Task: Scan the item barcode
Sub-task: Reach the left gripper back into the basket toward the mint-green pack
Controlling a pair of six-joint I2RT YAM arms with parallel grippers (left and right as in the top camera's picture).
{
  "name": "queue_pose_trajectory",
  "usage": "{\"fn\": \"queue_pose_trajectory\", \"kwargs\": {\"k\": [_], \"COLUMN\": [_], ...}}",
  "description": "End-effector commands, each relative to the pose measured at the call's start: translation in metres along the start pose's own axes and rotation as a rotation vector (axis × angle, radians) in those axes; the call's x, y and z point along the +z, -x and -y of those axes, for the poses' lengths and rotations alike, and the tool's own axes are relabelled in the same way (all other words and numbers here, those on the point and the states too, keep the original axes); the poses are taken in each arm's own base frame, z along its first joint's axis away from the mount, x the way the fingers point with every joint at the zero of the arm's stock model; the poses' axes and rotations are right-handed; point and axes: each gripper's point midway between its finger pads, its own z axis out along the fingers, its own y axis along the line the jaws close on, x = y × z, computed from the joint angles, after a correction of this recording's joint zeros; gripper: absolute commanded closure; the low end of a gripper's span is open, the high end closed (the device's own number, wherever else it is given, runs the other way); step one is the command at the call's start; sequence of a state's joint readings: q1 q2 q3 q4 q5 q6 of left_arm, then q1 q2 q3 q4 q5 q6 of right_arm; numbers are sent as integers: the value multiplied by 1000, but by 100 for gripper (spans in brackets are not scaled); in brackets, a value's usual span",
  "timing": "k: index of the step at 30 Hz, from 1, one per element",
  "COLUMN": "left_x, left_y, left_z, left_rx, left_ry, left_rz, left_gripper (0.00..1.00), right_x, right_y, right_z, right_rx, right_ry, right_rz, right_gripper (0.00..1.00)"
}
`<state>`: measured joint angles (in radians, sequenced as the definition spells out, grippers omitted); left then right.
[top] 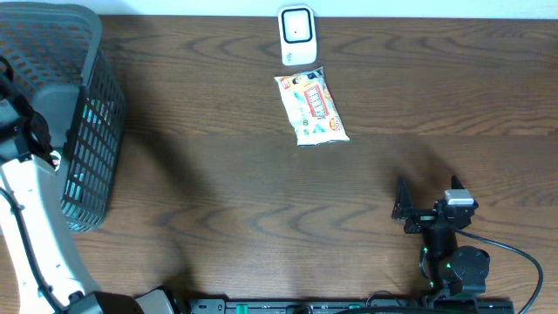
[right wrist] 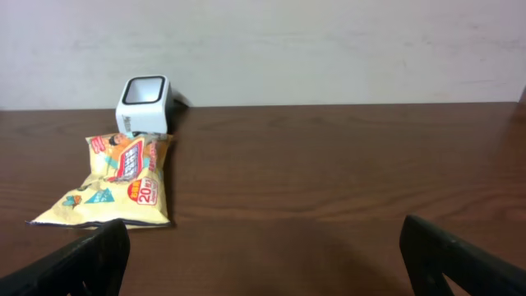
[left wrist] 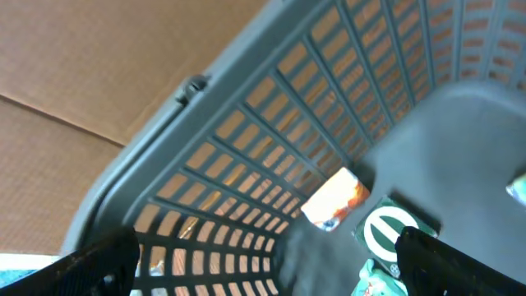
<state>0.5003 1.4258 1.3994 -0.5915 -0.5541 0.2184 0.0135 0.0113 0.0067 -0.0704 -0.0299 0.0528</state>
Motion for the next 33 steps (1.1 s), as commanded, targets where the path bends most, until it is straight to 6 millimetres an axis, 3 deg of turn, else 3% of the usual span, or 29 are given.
{"fn": "queue_pose_trajectory", "kwargs": {"k": [1,7,16,21,33], "left_x": [10,19,36,39,58], "left_y": [-8,-13,-29,-38,-52], "left_z": [11,16,6,19,32], "left_rx": [31,42,30,15,37], "left_ry": [-27,-30,-34,-154,-168], "left_rz": [-34,-59,-125,-151,-201], "left_gripper": [2,2,1,2,2], "right_x": [0,0,0,0,0], "right_y": [-1,-1,-1,-1,-1], "right_z": [-3,-3,-3,-3,-3], "right_rx": [13,13,13,13,13], "right_ry": [15,15,15,15,15], "right_rz": [-2,-2,-2,-2,-2], "right_gripper": [1,1,1,1,1]}}
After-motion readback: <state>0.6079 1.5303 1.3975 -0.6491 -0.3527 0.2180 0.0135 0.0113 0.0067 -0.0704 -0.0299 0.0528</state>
